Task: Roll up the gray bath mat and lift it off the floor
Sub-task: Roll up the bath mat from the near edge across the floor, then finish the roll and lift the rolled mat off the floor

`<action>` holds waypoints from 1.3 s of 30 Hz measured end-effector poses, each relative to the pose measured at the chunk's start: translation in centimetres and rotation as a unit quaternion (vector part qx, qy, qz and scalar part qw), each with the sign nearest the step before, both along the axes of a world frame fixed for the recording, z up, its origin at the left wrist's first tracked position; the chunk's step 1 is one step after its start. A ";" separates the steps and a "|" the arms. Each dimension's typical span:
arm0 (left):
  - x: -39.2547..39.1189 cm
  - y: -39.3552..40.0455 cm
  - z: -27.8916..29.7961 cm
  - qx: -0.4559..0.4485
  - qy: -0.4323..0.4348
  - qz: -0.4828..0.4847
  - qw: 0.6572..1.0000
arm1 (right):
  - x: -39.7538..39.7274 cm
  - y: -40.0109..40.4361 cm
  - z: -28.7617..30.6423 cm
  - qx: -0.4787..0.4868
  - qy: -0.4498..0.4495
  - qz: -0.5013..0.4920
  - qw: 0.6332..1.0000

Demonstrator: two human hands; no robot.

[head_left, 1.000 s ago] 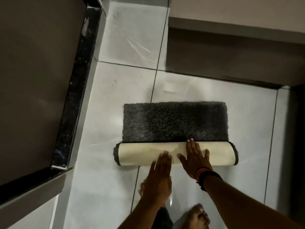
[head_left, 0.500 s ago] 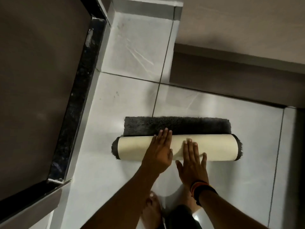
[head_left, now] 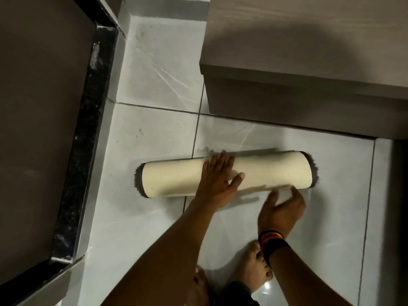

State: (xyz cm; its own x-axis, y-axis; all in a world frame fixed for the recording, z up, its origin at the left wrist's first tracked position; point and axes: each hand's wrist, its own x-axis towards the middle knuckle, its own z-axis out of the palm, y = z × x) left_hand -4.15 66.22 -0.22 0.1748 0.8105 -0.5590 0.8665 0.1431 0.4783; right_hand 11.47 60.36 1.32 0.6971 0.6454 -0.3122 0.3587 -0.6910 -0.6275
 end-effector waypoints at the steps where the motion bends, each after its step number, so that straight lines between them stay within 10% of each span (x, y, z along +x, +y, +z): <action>1: -0.1 0.9 -0.1 -0.005 0.010 0.000 1.000 | 0.4 0.1 -0.7 -0.025 0.078 -0.140 0.987; 5: -0.2 3.9 -1.0 0.002 0.048 -0.017 0.999 | 1.1 2.1 -4.0 -0.097 0.530 -0.381 0.751; 10: -1.0 7.1 -0.5 -0.018 0.021 0.006 1.000 | -0.9 7.0 -5.0 0.015 0.638 -0.401 0.657; 20: -2.1 1.1 14.1 -0.066 -0.032 0.270 0.960 | -5.1 1.8 9.5 -0.001 0.646 -0.221 0.731; 26: -8.1 2.9 28.2 -0.130 -0.225 0.545 0.797 | -11.7 6.8 23.4 -0.091 0.581 -0.037 0.808; 39: -13.1 19.1 43.7 0.047 -0.345 0.575 0.740 | -17.3 26.5 41.8 -0.010 0.534 0.130 0.836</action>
State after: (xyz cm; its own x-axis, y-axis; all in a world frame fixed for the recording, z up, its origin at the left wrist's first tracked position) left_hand -17.27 85.31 43.44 -0.4435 0.6743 -0.5905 -0.2575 0.5351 0.8046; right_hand -5.88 86.85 43.08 -0.1475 0.7189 -0.6792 -0.2588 -0.6909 -0.6750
